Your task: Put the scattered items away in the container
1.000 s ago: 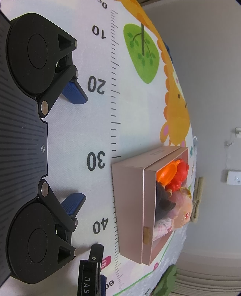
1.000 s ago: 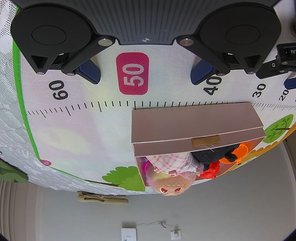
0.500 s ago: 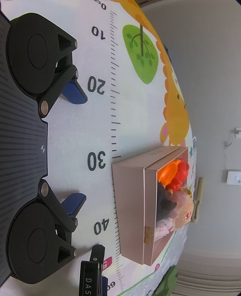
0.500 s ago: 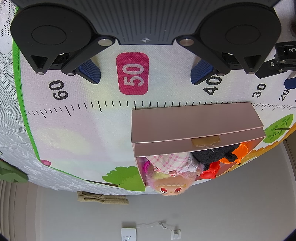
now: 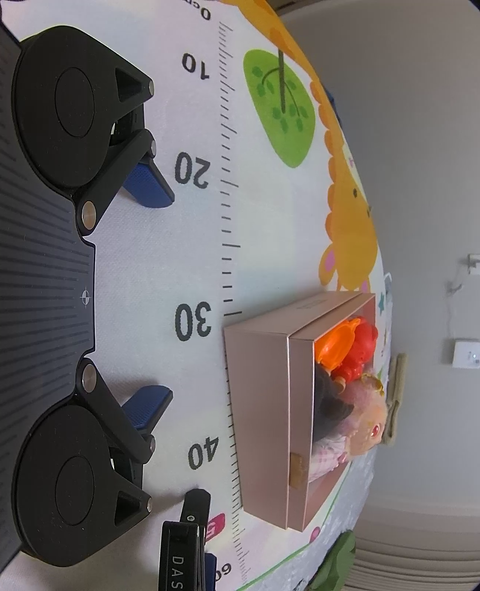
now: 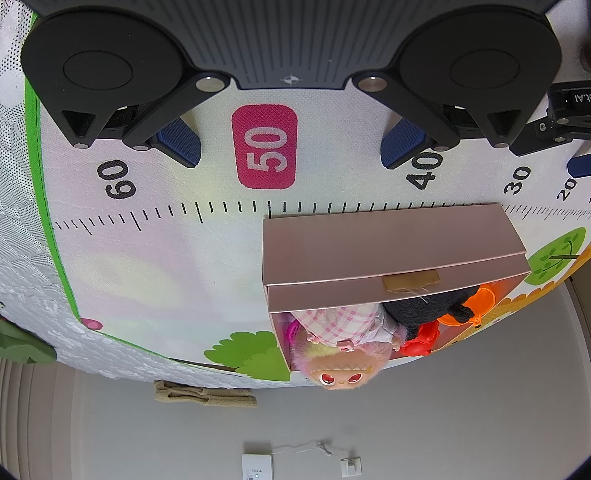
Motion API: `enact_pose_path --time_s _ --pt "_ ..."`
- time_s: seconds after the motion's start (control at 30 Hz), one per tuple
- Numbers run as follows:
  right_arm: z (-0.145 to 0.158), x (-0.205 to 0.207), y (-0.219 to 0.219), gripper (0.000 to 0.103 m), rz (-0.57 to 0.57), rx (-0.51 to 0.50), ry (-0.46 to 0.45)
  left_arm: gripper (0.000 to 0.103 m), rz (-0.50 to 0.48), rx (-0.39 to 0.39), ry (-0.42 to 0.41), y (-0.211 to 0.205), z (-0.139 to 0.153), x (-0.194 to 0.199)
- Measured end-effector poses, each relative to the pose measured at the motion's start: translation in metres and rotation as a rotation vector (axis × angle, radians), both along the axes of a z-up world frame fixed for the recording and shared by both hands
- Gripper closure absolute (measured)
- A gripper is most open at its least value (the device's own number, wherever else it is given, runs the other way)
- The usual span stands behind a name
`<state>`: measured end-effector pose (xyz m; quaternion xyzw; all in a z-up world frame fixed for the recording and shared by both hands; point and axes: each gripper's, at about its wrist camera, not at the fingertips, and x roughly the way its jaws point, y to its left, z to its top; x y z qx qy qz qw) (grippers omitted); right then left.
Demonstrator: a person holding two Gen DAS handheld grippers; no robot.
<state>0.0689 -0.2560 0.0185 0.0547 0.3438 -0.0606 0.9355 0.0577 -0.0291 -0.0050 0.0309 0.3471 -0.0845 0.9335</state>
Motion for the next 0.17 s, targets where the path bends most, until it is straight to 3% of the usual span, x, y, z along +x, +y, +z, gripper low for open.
enact_pose_path --time_s 0.17 --pt "-0.0001 0.0005 -0.0004 0.0 0.0 0.0 0.0 0.0 0.0 0.0 0.001 -0.0001 0.0001 0.0006"
